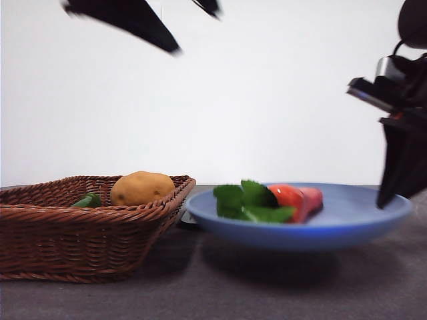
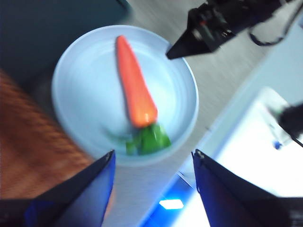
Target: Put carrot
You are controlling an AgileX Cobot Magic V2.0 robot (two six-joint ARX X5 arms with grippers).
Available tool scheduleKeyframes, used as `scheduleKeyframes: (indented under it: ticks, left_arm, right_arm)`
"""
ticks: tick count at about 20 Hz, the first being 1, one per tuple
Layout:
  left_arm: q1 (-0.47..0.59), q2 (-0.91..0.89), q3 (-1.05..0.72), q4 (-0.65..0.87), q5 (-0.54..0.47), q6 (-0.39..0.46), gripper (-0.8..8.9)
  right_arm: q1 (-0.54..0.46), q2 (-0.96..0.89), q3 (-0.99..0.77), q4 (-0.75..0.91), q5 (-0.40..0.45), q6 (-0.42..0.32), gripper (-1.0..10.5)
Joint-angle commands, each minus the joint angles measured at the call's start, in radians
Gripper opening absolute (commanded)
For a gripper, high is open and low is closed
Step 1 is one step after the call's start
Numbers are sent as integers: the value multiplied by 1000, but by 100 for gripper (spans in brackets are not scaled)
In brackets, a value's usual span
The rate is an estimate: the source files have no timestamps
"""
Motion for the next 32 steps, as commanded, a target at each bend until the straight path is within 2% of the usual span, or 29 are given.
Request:
scheduleKeyframes:
  ticks: [1,4,7,10,13,15,17,19,22,25,27,29,31,32]
  left_arm:
    - [1,-77,12,-31,-92,30,285]
    - [0,-177,12,-72,-201,41,285]
    - [0,-231,12,-90,-253,41,284]
    - [0,-237,12,-101,-254,41,285]
    - [0,-236,12,-100,-254,41,285]
    - [0,-236,12,-95,-268,41,285]
    - [0,-236,12,-77,-333,45,284]
    - [0,-230,12,-53,-410,57,284]
    - [2,-209,12,29,-511,173,284]
    - [21,-160,12,186,-654,235,283]
    - [45,-107,12,304,-701,256,275]
    - [86,-48,12,391,-694,258,173]
    - [125,2,12,401,-694,260,-6]
    - [145,21,12,389,-690,267,6]
  right_arm:
    - [-20,128,104,27,-5,-28,3]
    - [-47,313,274,42,-5,-39,3]
    - [-71,490,459,42,-5,-38,3]
    - [-90,610,581,41,-6,-26,3]
    - [-105,660,614,43,-8,-27,6]
    - [-111,665,614,44,-5,-39,82]
    - [-111,665,614,44,-5,-44,185]
    - [-111,662,614,43,-6,-56,195]
    - [-111,622,614,2,-5,-79,194]
    - [-112,528,614,-86,3,-124,192]
    - [-111,448,614,-135,3,-131,189]
    - [-103,363,614,-181,3,-136,131]
    - [-73,278,614,-230,24,-182,33]
    - [-53,237,613,-259,68,-201,1]
